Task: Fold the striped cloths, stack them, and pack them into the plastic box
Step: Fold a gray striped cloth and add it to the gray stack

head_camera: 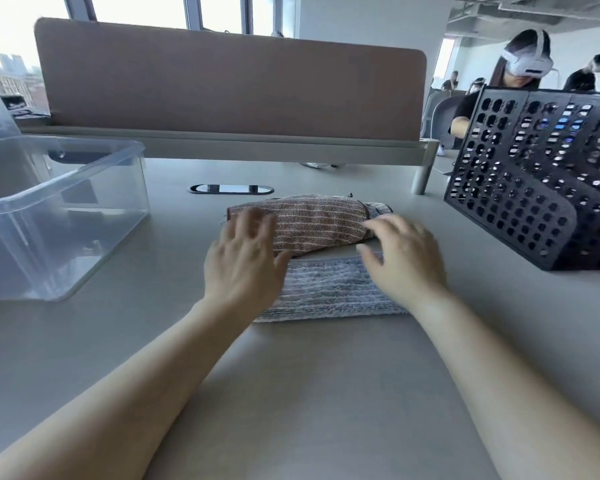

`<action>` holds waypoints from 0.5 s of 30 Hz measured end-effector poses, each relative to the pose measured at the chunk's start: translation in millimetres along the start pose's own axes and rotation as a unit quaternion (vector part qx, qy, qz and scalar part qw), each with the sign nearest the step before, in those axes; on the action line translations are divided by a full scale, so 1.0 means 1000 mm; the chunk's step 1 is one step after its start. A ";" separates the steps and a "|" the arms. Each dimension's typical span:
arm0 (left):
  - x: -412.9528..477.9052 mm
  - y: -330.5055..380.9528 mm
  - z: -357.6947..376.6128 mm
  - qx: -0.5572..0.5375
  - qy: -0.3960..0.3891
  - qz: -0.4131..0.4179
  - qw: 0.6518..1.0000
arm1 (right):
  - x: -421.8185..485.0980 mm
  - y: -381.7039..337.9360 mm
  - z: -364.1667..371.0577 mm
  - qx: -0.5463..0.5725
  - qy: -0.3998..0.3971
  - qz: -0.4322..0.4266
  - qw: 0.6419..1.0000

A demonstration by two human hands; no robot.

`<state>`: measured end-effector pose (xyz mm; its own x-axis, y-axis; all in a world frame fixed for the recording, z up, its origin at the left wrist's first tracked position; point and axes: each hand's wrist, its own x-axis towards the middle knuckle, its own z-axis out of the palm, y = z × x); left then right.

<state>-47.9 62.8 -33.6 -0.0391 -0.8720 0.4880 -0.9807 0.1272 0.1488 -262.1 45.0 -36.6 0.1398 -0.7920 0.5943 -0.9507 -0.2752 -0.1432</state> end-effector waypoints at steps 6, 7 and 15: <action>-0.013 0.010 0.021 -0.016 -0.264 0.147 0.953 | -0.010 -0.029 0.028 0.033 -0.314 -0.037 0.948; -0.012 0.007 0.023 -0.012 -0.290 0.137 0.947 | -0.010 -0.023 0.026 0.010 -0.333 -0.028 0.942; -0.012 0.002 0.019 -0.018 -0.288 0.121 0.950 | -0.009 0.031 0.018 -0.005 -0.325 0.124 0.937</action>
<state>-53.3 64.3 -55.6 -0.3709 -0.9278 -0.0392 -0.9230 0.3636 0.1261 -287.6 34.3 -60.4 0.0498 -0.9967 -0.0648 -0.9783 -0.0356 -0.2041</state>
